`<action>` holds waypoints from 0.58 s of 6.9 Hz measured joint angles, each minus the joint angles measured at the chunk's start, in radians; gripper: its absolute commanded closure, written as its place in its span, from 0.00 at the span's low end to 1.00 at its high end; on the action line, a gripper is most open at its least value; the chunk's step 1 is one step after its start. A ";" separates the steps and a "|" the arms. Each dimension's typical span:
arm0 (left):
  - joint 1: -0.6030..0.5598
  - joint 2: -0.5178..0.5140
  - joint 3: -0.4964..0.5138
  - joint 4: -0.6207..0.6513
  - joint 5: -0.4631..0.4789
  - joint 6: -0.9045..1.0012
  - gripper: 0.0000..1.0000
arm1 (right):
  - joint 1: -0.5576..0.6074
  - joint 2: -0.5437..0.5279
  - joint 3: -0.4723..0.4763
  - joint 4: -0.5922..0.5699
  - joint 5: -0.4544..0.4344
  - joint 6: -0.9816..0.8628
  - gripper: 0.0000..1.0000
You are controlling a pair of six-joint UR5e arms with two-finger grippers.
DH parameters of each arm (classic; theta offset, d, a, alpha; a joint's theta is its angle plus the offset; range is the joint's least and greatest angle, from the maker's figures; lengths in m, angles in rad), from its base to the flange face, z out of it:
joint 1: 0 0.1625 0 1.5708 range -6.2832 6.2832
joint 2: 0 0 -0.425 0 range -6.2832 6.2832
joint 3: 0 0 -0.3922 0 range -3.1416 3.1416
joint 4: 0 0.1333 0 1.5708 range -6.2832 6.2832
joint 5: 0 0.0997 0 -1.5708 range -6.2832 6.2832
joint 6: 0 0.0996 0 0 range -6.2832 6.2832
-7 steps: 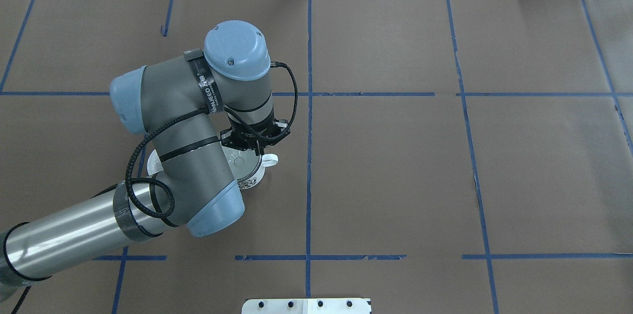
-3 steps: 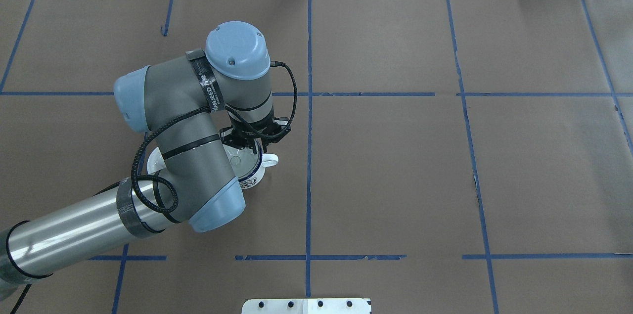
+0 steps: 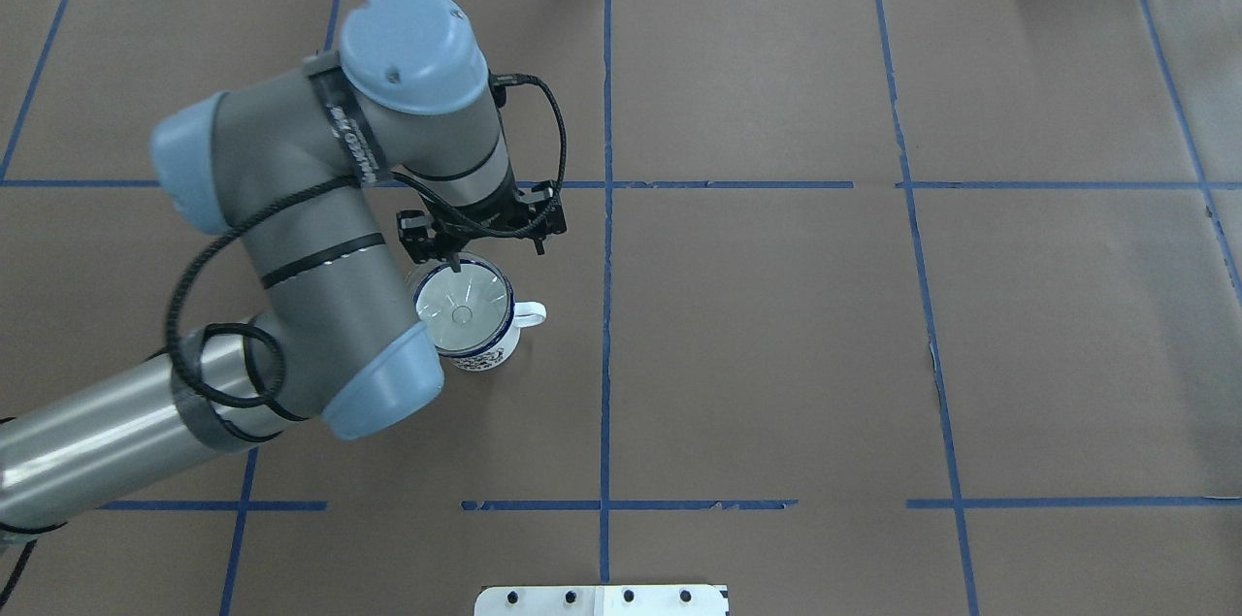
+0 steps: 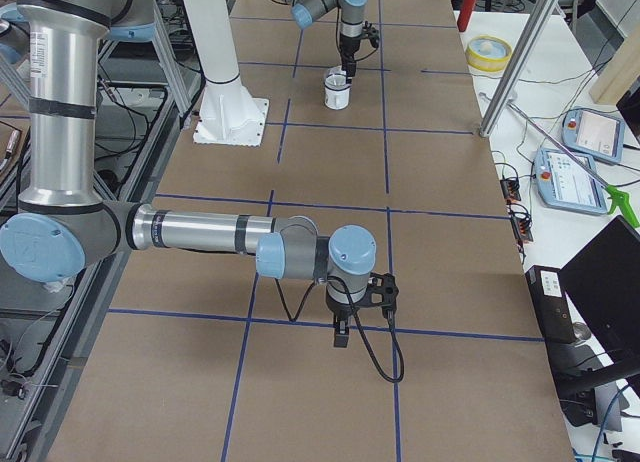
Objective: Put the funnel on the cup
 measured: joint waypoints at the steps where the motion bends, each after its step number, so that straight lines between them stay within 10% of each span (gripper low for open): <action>1: -0.054 0.050 -0.099 -0.001 -0.010 0.070 0.00 | 0.000 0.000 0.000 0.000 0.000 0.000 0.00; 4: -0.373 0.281 -0.232 -0.002 -0.148 0.584 0.00 | 0.000 0.000 0.000 0.000 0.000 0.000 0.00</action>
